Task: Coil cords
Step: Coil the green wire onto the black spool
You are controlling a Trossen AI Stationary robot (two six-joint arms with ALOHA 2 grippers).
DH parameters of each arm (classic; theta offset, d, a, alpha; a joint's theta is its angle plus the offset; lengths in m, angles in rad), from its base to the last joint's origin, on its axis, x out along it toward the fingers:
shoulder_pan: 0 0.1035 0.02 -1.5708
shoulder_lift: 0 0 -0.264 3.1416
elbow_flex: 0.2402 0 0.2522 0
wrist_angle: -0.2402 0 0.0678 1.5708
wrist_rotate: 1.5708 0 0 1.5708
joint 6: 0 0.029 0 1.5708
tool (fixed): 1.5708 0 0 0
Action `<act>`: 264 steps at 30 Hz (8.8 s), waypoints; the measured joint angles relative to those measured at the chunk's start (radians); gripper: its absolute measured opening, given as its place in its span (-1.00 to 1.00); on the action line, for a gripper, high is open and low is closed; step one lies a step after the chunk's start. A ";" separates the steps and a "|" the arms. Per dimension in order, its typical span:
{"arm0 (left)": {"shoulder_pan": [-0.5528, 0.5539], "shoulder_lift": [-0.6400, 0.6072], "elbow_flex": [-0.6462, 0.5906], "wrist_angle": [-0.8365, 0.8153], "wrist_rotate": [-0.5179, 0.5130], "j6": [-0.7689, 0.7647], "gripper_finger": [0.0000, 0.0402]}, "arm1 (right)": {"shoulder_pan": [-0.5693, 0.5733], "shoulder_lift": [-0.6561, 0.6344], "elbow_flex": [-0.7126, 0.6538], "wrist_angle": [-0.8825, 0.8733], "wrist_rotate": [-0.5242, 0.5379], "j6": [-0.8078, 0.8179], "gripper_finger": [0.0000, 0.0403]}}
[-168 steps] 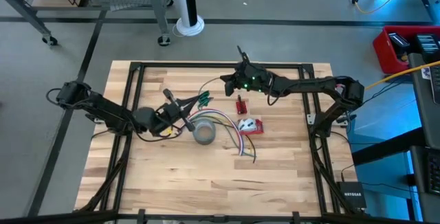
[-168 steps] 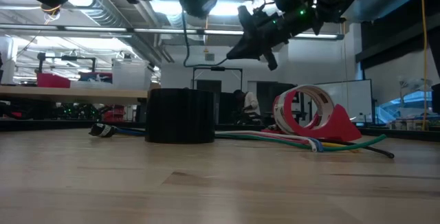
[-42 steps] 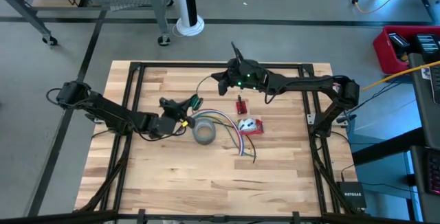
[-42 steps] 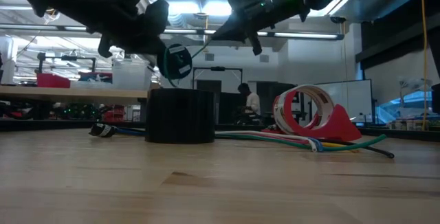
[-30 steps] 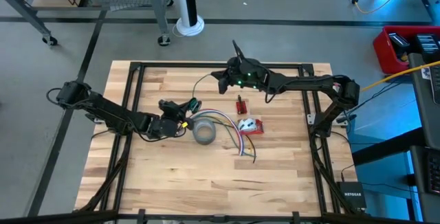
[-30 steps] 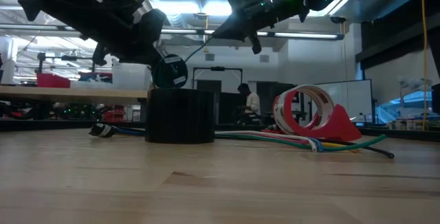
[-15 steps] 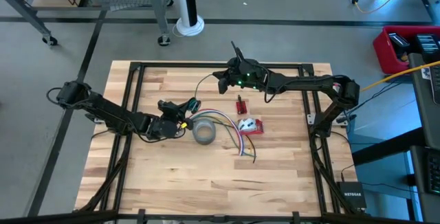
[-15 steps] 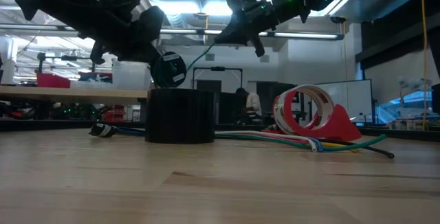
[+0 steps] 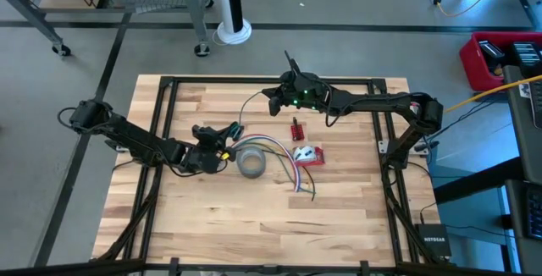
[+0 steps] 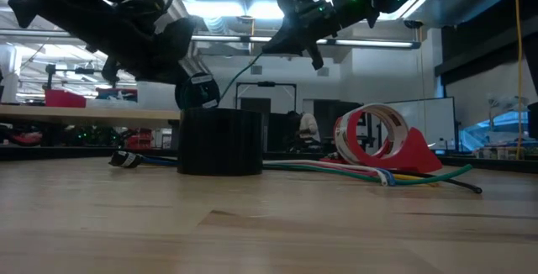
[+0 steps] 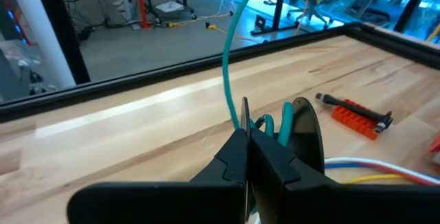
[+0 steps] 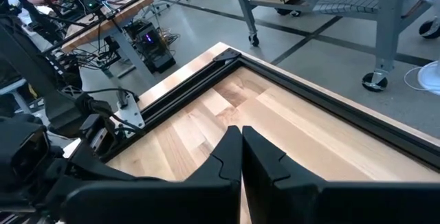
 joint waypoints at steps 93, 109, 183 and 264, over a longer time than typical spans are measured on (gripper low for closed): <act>0.222 0.003 0.000 0.144 0.312 0.168 -1.00 | 0.077 -0.001 -0.001 0.203 -0.401 0.178 -0.99; 0.220 0.003 0.000 0.291 0.311 0.277 -1.00 | 0.161 0.051 0.001 0.143 -0.412 0.177 -0.99; 0.146 -0.001 0.000 0.202 0.340 0.201 -1.00 | 0.105 0.153 -0.001 -0.181 -0.056 0.001 -0.99; 0.300 0.061 0.007 0.390 0.454 0.064 -1.00 | 0.161 0.161 0.001 0.104 -0.138 0.196 -0.99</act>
